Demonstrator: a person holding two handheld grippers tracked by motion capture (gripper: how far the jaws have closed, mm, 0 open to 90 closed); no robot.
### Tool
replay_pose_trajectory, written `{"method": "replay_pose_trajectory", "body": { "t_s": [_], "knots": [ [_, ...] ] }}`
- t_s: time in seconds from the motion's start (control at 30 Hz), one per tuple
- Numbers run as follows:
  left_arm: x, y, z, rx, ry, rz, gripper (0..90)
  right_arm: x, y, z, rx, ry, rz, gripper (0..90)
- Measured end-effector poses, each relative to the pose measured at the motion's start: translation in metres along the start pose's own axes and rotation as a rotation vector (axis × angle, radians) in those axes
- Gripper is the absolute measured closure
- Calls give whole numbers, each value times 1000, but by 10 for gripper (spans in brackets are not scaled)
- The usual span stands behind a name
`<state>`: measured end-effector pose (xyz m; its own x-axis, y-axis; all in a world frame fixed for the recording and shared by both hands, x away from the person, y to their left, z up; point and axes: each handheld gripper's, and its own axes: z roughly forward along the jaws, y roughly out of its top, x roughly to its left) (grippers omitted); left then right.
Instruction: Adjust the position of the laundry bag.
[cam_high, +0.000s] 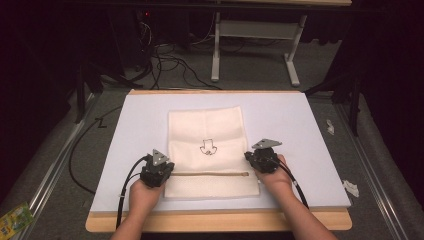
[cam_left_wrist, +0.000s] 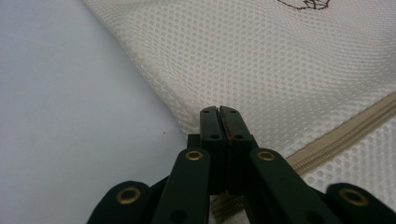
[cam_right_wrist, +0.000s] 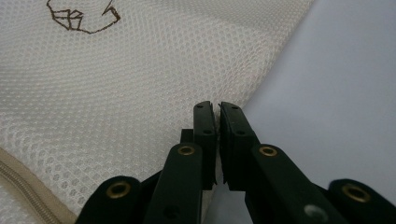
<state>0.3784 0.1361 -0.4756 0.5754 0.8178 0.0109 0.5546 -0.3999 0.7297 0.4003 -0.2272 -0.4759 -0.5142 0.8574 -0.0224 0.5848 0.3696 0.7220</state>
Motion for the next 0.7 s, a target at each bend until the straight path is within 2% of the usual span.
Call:
{"method": "replay_pose_trajectory", "body": {
  "t_s": [0.03,0.07,0.13,0.17,0.23,0.3,0.37,0.4,0.43,0.6,0.7],
  "knots": [
    [-2,2,2,1,-11,3,892,-7,-3,-4,1,-4,14,874],
    [-4,4,4,-3,-20,-2,892,-7,-3,-4,1,-4,14,874],
    [-12,10,10,-4,-27,15,893,-13,-7,-8,6,-12,24,873],
    [-22,18,18,-10,-47,27,893,-20,-13,-14,8,-31,29,871],
    [-27,21,21,-12,-60,29,892,-28,-18,-22,12,-64,32,868],
    [-35,26,27,-17,-66,48,891,-32,-20,-24,7,-72,33,867],
    [-46,34,34,-27,-72,66,887,-46,-25,-33,-4,-94,63,863],
    [-46,34,34,-27,-72,66,887,-46,-25,-33,-4,-94,63,863],
    [-47,35,36,-30,-74,60,886,-52,-28,-34,-11,-109,88,860],
    [-50,38,41,-29,-67,53,886,-59,-28,-29,-10,-123,75,856],
    [-48,38,38,-33,-65,47,857,-61,-27,-26,-8,-112,93,822]
  ]
}}
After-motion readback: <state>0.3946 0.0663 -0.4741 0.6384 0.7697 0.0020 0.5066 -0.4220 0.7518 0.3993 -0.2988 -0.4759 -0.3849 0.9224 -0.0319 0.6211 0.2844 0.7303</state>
